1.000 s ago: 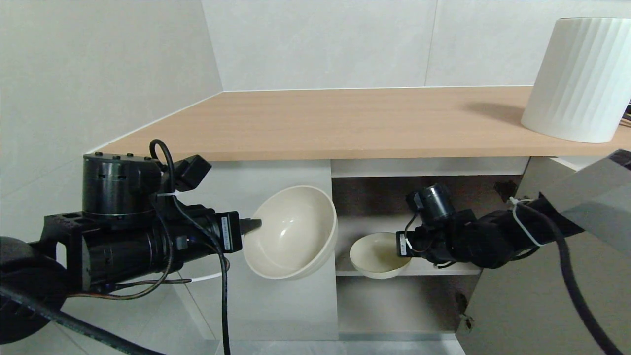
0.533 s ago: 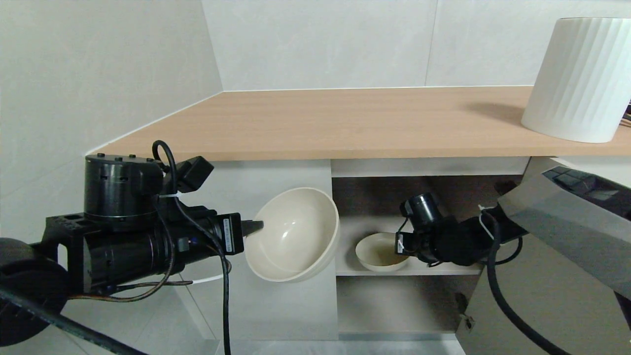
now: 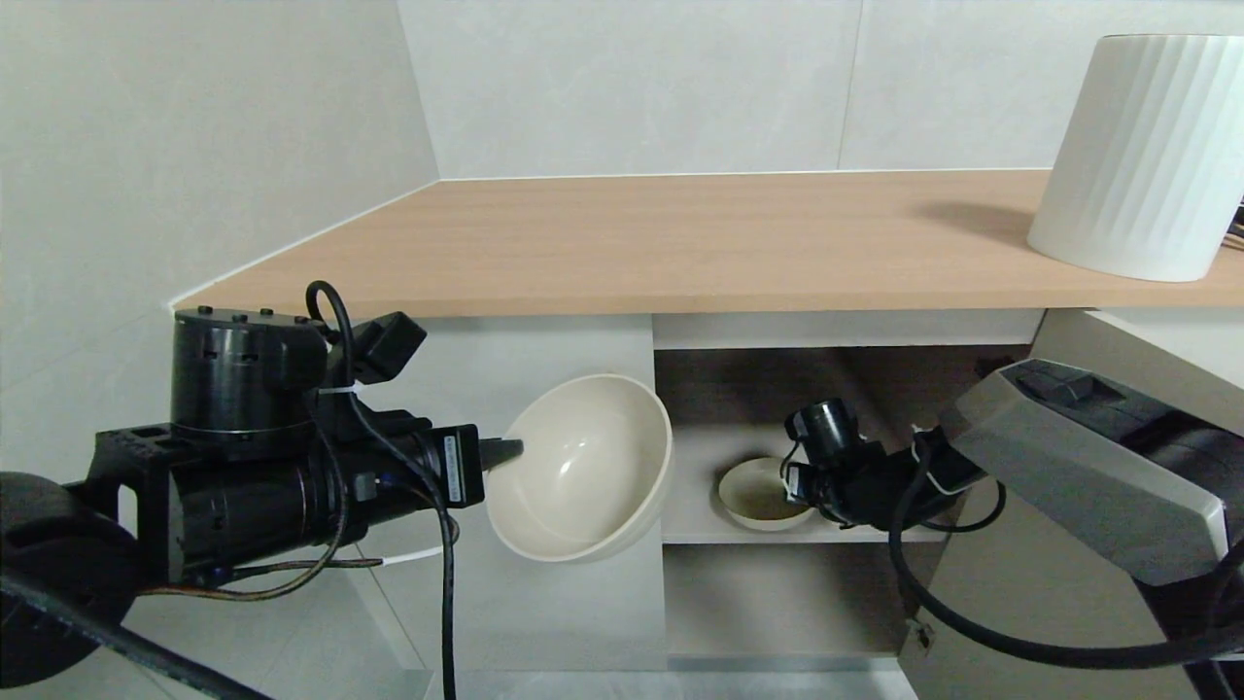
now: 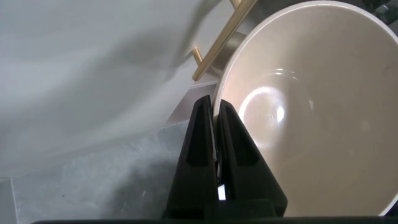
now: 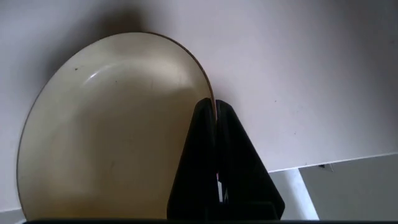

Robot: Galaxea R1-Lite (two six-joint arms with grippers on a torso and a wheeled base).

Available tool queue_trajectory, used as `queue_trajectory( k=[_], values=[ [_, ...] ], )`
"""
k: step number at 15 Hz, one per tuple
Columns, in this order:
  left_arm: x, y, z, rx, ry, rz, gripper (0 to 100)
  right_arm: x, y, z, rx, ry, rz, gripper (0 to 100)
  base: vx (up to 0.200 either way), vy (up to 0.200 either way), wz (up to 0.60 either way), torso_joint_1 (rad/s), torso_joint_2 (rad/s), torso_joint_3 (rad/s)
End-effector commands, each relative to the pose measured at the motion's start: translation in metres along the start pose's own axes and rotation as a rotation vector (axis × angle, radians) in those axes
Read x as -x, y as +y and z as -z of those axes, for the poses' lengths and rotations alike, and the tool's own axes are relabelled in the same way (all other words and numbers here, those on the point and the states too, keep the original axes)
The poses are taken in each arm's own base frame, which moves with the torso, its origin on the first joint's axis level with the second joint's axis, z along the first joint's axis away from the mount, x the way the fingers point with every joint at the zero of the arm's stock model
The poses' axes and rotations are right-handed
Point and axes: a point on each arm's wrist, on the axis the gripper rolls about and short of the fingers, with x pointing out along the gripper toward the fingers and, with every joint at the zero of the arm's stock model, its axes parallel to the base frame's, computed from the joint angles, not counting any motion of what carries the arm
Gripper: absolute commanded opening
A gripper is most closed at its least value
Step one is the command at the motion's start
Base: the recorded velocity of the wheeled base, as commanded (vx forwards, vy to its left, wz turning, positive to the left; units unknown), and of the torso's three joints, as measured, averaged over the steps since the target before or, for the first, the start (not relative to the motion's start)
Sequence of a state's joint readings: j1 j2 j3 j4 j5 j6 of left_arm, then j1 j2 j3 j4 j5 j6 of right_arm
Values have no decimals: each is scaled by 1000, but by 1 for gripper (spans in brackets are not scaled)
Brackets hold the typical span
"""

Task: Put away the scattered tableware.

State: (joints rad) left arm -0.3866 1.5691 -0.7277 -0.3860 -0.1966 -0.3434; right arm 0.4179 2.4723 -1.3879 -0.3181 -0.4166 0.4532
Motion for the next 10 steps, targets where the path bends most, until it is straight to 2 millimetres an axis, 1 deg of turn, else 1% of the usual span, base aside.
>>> queue_trajectory(
  k=[1, 4, 8, 10],
  values=[
    [0, 0, 0, 0, 1, 1, 0, -8, 0, 6, 7, 10, 8, 0, 0, 0, 0, 0, 0, 0],
    [-1, 0, 0, 0, 2, 0, 0, -16, 0, 2, -6, -13, 22, 0, 0, 0, 0, 0, 0, 0],
    [-5, 0, 3, -1, 17, -2, 0, -17, -1, -1, -4, -25, 34, 0, 0, 0, 0, 0, 0, 0],
    [-6, 1, 4, -13, 23, -4, 0, -19, -6, -3, -6, -32, 61, 0, 0, 0, 0, 0, 0, 0]
  ],
)
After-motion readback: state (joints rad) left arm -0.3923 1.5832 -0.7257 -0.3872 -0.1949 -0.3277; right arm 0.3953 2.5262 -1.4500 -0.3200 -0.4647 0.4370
